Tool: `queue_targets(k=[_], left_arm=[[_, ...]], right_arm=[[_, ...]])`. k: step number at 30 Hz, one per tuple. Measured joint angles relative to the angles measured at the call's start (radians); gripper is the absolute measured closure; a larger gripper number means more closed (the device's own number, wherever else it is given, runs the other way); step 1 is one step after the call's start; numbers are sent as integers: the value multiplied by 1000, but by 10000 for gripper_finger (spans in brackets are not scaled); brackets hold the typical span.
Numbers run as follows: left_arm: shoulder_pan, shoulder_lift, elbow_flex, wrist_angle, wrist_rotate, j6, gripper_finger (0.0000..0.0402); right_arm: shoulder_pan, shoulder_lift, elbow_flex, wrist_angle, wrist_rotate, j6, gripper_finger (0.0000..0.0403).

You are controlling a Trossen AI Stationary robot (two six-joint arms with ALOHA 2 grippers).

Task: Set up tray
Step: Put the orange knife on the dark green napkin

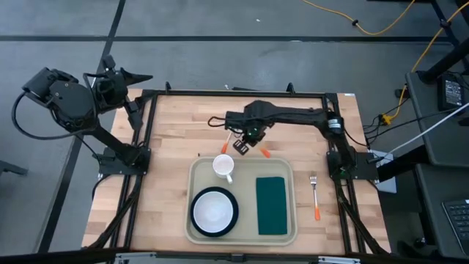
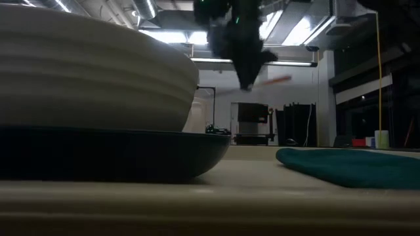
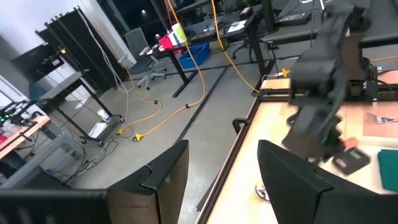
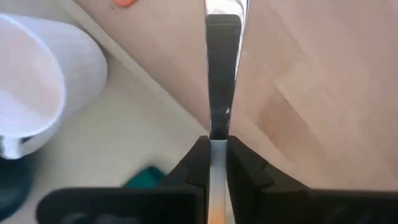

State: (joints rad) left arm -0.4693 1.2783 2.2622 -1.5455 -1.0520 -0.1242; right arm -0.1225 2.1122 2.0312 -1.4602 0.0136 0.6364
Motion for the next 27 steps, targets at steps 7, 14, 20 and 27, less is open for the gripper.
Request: queue_targets(k=[7,14,20,27], left_arm=[[0,-26,0,-2,-1,8,215],[0,-42,0,-23,-1,7,215],[0,-50,0,-23,12,-10,215],[0,-51,0,-24,16,-15,215]], right_arm=[[170,-135,0,-99,92,360,368],[383,-170,-4,-110,148,663,368],[533,-169,-84,-112,150,897,368],[676,-169,-174,-27,123,1113,368]])
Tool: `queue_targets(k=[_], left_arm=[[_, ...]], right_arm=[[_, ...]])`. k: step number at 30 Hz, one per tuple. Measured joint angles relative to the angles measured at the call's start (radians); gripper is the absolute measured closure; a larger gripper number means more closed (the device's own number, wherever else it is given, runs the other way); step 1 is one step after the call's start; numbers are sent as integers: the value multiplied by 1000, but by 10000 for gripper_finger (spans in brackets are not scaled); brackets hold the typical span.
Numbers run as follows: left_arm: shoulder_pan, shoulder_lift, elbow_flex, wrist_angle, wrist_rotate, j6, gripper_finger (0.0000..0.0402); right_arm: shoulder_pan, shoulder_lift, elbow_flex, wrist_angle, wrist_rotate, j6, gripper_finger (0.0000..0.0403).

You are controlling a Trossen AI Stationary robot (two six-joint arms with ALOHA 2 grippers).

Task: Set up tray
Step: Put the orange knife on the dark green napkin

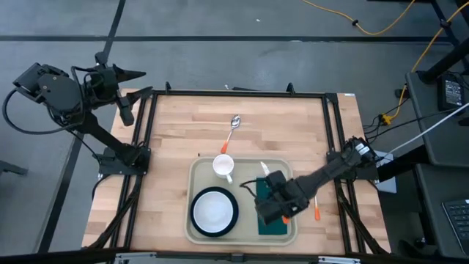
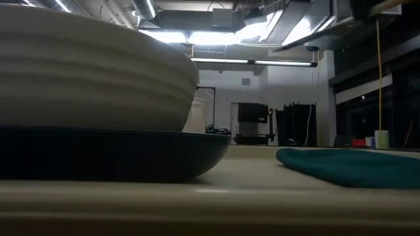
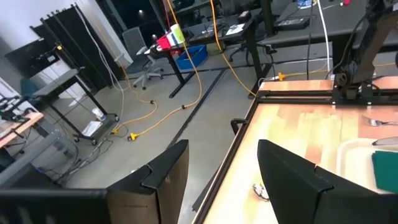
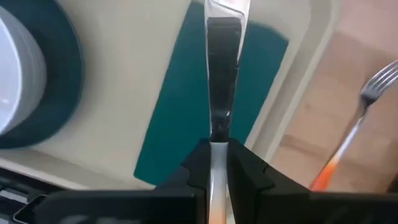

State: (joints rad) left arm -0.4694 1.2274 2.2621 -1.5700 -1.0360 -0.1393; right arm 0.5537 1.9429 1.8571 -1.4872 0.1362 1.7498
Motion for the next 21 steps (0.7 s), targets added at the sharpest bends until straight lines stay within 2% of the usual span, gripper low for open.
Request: queue_targets(k=[6,12,21], left_arm=[[0,0,0,-2,54,-39,215],[0,0,0,-2,98,-23,215],[0,-11,0,-1,117,86,215]], right_arm=[[52,-1,-93,124,-33,138,368],[48,0,-189,250,-52,274,368],[37,-1,-258,276,-96,403,368]])
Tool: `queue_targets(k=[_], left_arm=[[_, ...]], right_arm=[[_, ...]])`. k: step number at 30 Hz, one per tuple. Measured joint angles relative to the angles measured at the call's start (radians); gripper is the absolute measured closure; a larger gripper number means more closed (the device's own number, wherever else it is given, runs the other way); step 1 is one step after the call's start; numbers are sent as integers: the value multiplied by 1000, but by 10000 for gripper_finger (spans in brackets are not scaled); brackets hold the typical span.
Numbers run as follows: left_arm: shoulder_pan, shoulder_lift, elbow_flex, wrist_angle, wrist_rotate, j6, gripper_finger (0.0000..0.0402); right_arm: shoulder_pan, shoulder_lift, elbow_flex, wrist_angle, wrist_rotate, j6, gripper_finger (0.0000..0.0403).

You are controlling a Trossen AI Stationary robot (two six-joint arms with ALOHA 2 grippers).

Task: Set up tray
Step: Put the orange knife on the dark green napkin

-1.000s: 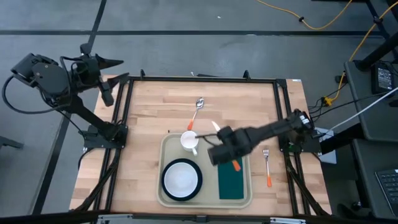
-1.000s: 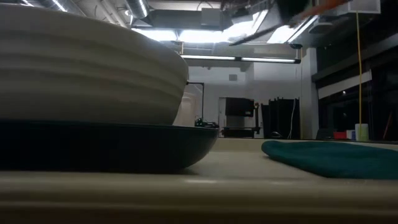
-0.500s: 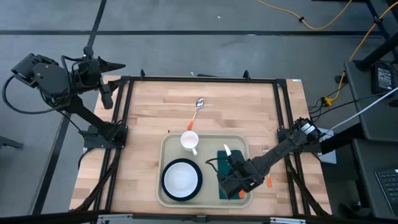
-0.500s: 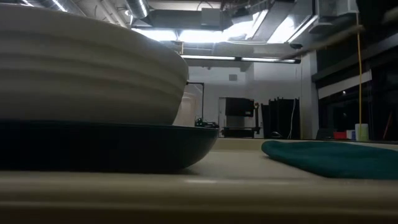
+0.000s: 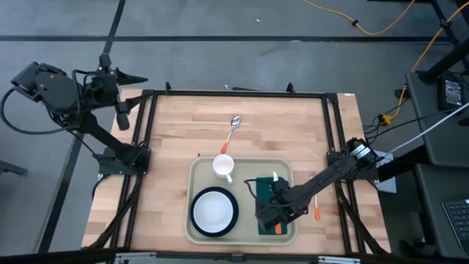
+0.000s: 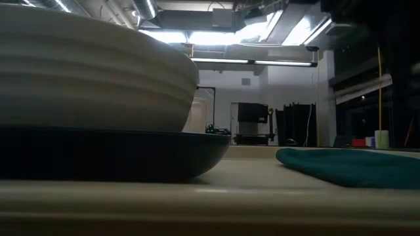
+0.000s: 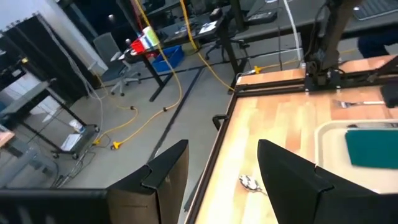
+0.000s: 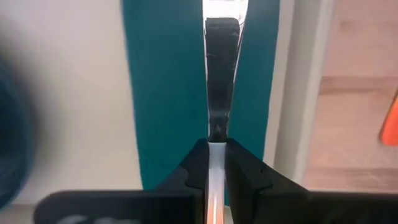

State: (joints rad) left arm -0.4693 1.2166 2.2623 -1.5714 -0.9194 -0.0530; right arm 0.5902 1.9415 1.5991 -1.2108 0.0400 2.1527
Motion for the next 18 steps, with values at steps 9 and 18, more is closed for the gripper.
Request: queue_targets(k=[9,18], left_arm=[[0,-28,0,0,6,41,215],[0,-36,0,0,5,25,215]], right_arm=[[1,2,-115,134,-81,19,368],[1,2,-166,166,-136,-16,368]])
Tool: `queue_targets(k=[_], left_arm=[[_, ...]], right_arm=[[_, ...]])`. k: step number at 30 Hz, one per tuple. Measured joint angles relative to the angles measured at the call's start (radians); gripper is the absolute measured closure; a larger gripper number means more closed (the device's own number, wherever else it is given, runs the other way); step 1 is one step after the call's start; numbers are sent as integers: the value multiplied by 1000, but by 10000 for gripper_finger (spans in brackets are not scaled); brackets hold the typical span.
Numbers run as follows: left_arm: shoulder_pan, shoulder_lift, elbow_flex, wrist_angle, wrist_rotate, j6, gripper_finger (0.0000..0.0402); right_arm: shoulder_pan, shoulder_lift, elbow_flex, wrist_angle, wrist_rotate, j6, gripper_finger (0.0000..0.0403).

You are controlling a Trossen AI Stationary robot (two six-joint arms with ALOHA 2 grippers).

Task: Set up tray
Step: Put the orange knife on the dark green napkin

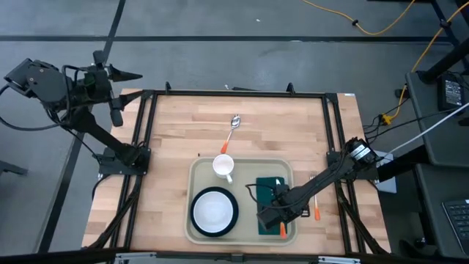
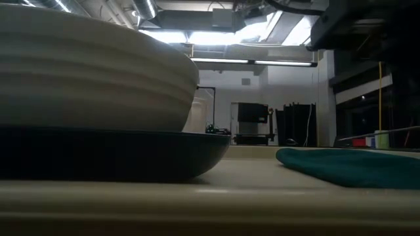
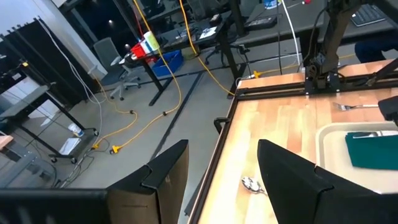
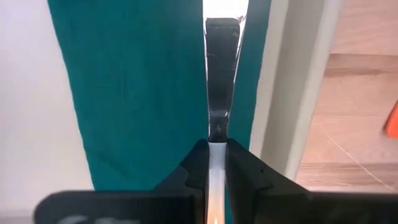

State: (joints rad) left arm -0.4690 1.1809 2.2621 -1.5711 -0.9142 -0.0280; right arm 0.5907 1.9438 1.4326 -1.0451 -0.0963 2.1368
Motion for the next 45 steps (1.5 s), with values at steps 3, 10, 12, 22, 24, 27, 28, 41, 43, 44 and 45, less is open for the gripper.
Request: queue_targets(k=[3,10,12,22,24,27,28,41,43,44,45], left_arm=[[0,2,0,0,0,-1,215],[0,5,0,0,0,-3,215],[0,5,0,0,0,-5,215],[0,8,0,0,-1,-12,215],[0,8,0,0,-1,-12,215],[0,9,0,0,-1,-12,215],[0,9,0,0,-1,-12,215],[0,17,0,0,0,-11,215],[0,17,0,0,0,-11,215],[0,17,0,0,0,-11,215],[0,17,0,0,0,-11,215]], right_arm=[[0,0,0,-15,-1,-17,368],[0,0,0,-20,7,-39,368],[0,0,0,-20,16,-44,368],[-1,47,0,-8,24,-54,368],[-1,52,0,-8,24,-55,368],[-1,58,0,-14,29,-54,368],[-1,61,0,-14,31,-54,368],[-5,100,0,-8,51,-51,368],[-8,108,0,-7,51,-48,368],[-8,114,0,-7,51,-49,368],[-8,118,0,-3,51,-49,368]])
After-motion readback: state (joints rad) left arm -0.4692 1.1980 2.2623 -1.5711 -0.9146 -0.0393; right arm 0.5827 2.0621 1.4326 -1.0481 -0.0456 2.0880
